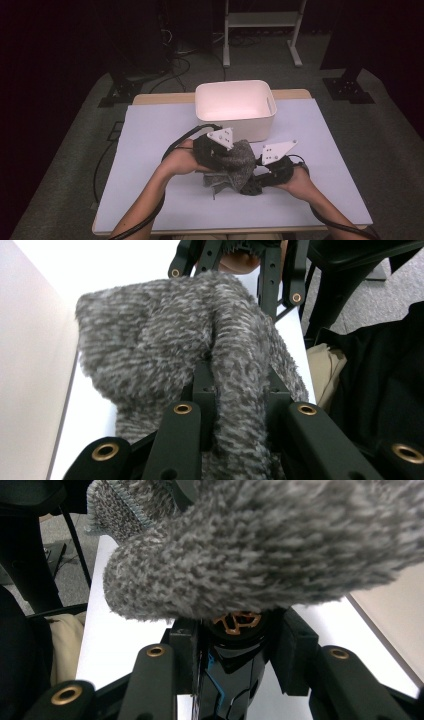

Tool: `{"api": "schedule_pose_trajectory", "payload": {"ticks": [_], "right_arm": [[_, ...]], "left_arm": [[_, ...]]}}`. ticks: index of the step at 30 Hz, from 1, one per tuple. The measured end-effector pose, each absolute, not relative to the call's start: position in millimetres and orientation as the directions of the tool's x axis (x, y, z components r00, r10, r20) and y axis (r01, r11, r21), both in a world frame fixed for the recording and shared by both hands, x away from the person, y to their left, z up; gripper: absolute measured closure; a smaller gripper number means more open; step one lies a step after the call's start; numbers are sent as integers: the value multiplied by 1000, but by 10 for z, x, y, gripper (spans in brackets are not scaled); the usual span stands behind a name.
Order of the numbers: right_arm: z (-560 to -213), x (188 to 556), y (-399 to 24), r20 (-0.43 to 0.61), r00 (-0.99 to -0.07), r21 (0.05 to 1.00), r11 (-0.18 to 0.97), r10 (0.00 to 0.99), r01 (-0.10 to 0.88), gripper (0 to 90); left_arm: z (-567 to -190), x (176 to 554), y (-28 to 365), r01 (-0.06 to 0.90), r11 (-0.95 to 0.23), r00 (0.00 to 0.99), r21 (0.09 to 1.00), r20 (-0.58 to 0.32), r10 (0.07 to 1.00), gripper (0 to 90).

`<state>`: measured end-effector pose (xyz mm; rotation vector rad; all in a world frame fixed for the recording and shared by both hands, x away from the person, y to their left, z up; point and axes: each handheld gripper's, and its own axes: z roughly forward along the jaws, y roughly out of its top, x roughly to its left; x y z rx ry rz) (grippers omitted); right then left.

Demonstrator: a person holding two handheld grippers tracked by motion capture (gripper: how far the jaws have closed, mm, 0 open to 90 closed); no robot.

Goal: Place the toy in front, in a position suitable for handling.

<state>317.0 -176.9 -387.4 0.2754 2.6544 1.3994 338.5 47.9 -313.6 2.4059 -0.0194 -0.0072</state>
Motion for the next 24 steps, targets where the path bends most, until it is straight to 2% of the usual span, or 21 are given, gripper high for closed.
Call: {"api": "schedule_pose_trajectory", "payload": {"ticks": [10,17,20,24], "right_arm": [[-3879,3134,-1876,-31,-973,831,547,229,103,590],[-3874,3127,-1852,-45,-973,827,555,225,89,589],[-3872,3130,-1836,-47,-974,826,557,222,87,589],[-3870,3125,-1782,-56,-975,823,563,216,77,589]], "left_arm": [[-3326,3460,718,69,-729,998,681,-51,48,756],[-3340,3500,881,98,-730,995,676,-55,83,755],[-3325,3485,877,95,-725,995,682,-54,79,756],[-3221,3426,728,45,-724,999,689,-29,34,756]]}}
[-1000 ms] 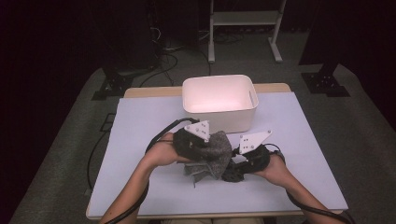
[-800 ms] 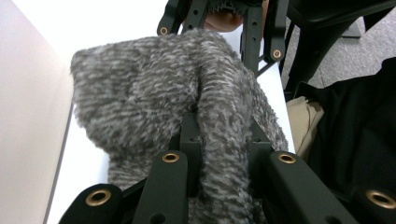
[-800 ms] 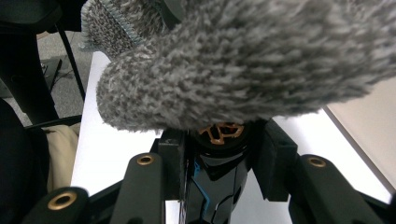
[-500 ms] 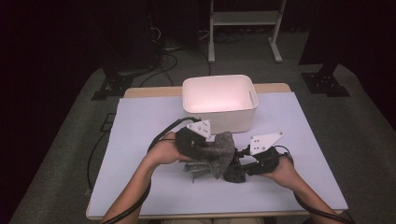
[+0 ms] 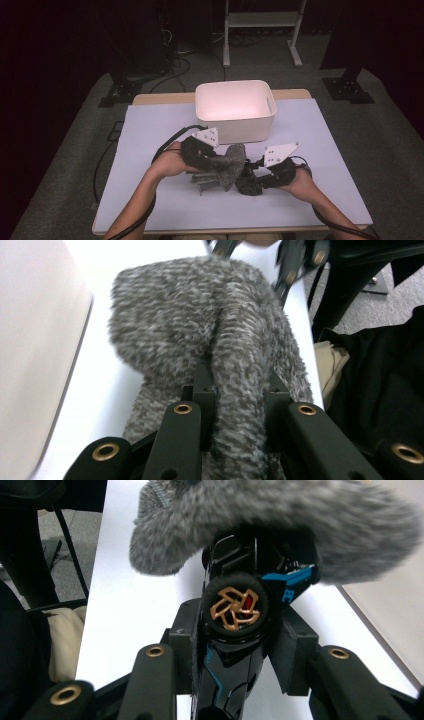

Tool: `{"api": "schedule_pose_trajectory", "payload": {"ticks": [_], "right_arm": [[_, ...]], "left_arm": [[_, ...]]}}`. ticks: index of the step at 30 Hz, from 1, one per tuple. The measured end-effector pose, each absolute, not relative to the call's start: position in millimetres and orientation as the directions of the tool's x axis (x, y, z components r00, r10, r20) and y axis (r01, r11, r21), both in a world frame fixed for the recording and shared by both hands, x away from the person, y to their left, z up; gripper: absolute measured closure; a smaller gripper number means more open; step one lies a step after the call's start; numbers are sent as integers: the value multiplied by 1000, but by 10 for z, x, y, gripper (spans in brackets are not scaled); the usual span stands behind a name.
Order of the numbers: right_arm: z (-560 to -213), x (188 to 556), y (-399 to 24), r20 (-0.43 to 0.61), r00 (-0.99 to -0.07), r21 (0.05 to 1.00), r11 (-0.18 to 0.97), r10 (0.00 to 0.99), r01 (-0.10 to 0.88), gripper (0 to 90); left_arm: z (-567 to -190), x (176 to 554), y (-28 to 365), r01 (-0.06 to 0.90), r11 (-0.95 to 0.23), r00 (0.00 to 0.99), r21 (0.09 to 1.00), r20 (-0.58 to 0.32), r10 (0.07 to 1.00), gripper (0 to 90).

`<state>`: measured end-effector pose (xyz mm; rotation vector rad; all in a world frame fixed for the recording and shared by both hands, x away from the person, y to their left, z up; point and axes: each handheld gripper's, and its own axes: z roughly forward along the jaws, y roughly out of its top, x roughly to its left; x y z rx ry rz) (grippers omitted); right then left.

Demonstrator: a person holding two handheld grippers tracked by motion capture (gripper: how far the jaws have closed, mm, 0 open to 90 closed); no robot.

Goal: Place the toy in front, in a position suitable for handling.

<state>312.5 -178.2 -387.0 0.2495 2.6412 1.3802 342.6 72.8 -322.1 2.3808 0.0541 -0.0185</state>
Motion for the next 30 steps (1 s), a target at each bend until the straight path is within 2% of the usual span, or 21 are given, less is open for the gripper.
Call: {"api": "schedule_pose_trajectory", "payload": {"ticks": [9,26,30], "right_arm": [[-3875,3131,-1744,-60,-976,823,564,208,70,589],[-3873,3114,-1847,-64,-974,822,564,217,72,588],[-3866,3104,-1845,-65,-975,819,570,215,71,587]], "left_arm": [[-3100,3375,463,-22,-737,1000,676,3,-27,756],[-3236,3463,720,50,-746,999,664,-29,41,755],[-3244,3448,721,46,-740,999,671,-35,31,755]]}}
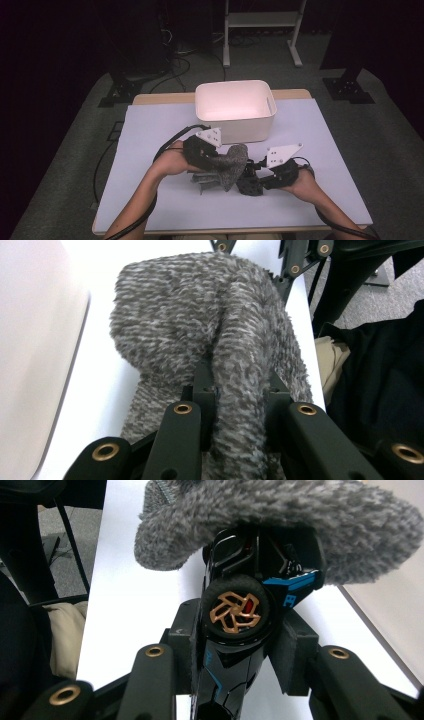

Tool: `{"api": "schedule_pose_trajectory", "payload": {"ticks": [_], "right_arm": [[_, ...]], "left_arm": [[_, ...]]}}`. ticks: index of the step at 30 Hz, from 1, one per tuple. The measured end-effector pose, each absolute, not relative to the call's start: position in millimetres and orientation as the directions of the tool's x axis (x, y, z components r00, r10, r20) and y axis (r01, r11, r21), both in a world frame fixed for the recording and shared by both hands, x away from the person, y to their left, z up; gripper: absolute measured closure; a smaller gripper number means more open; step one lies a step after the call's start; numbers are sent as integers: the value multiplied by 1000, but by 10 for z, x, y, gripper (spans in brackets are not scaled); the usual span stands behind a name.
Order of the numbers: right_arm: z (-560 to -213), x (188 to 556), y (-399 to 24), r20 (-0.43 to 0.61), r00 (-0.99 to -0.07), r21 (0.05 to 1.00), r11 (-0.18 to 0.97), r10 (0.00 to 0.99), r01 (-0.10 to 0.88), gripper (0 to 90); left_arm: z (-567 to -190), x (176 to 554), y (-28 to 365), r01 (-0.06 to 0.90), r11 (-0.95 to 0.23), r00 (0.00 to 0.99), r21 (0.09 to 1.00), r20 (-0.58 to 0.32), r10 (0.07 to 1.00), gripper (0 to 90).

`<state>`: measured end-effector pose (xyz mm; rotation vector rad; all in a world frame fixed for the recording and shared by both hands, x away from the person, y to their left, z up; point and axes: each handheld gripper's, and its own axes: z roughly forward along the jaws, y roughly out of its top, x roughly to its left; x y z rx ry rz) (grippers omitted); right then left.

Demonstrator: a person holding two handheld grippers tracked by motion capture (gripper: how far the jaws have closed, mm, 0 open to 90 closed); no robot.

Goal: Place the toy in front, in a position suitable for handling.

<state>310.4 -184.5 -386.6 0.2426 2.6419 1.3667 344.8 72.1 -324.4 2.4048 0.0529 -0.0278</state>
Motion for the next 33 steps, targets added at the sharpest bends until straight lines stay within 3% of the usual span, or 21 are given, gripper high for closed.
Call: {"api": "schedule_pose_trajectory", "payload": {"ticks": [9,21,33], "right_arm": [[-3863,3093,-1740,-80,-976,812,581,202,54,587],[-3875,3090,-1772,-81,-975,818,573,206,53,587],[-3882,3110,-1644,-88,-977,813,581,193,42,587]], "left_arm": [[-3133,3359,584,-12,-748,1000,663,0,-15,755],[-3327,3403,800,56,-772,998,633,-33,45,755],[-3188,3356,713,11,-748,1000,664,-13,3,754]]}}
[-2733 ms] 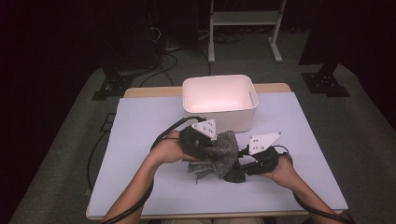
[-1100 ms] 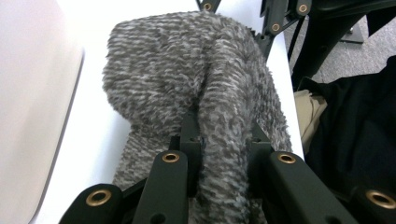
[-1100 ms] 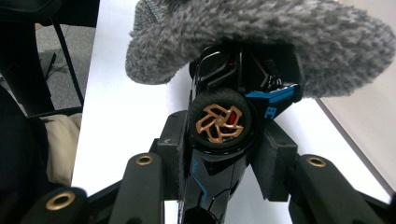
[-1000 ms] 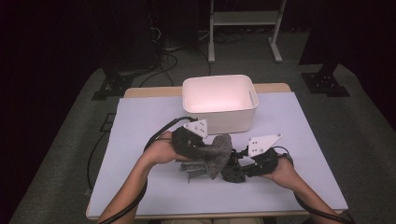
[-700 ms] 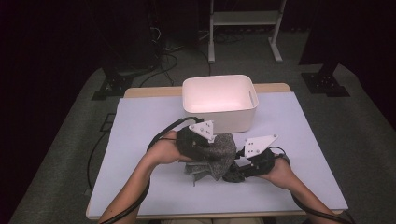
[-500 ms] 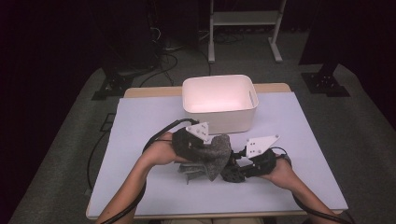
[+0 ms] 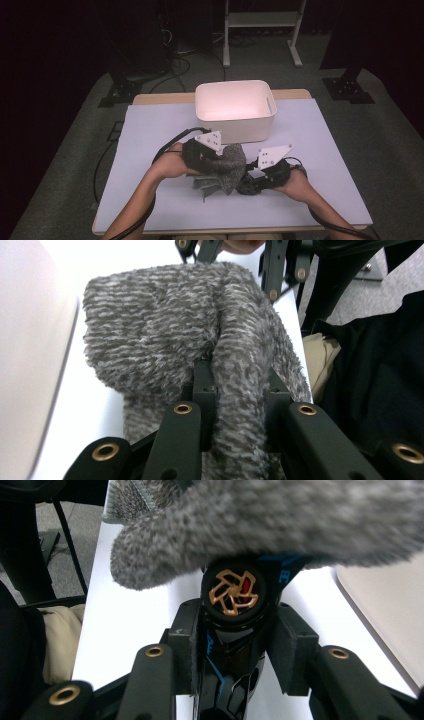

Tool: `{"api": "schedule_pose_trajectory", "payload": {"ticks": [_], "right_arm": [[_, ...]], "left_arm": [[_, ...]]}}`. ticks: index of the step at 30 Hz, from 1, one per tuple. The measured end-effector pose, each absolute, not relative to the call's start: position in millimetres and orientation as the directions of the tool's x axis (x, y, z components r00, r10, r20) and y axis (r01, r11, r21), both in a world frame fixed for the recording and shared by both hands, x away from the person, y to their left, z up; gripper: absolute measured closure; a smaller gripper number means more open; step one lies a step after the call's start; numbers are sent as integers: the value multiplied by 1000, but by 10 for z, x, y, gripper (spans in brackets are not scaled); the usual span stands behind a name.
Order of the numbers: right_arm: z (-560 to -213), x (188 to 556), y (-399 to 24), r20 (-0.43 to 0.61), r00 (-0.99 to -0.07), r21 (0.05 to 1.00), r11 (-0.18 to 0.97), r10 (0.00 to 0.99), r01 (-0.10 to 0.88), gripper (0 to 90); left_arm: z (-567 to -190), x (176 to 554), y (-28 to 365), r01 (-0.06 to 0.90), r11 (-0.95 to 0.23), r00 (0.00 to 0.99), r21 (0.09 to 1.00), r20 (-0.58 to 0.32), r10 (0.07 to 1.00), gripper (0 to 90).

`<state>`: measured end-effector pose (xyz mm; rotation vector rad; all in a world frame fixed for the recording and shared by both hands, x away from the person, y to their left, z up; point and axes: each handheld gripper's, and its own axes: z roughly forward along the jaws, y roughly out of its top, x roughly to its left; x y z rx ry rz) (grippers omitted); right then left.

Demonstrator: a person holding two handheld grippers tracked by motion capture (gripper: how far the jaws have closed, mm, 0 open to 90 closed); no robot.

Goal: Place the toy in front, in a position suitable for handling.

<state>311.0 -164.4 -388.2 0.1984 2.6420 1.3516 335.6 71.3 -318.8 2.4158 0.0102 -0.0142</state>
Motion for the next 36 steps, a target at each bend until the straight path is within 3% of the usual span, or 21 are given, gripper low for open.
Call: {"api": "schedule_pose_trajectory", "payload": {"ticks": [8,21,25,30,36], "right_arm": [[-3884,3061,-1718,-91,-976,818,573,199,41,587],[-3974,3106,-1711,-42,-978,852,519,203,71,562],[-4096,3129,-1684,-7,-978,821,559,209,113,519],[-4267,3139,-1690,19,-978,797,587,210,141,546],[-4242,3141,-1682,16,-982,781,611,187,129,572]], "left_arm": [[-3191,3385,912,54,-745,998,665,-20,55,751],[-3291,3346,829,48,-751,999,659,-49,20,754],[-3289,3325,847,47,-758,999,650,-49,20,755],[-3299,3300,874,41,-760,999,648,-41,19,755],[-3333,3306,956,60,-744,998,665,-67,21,754]]}}
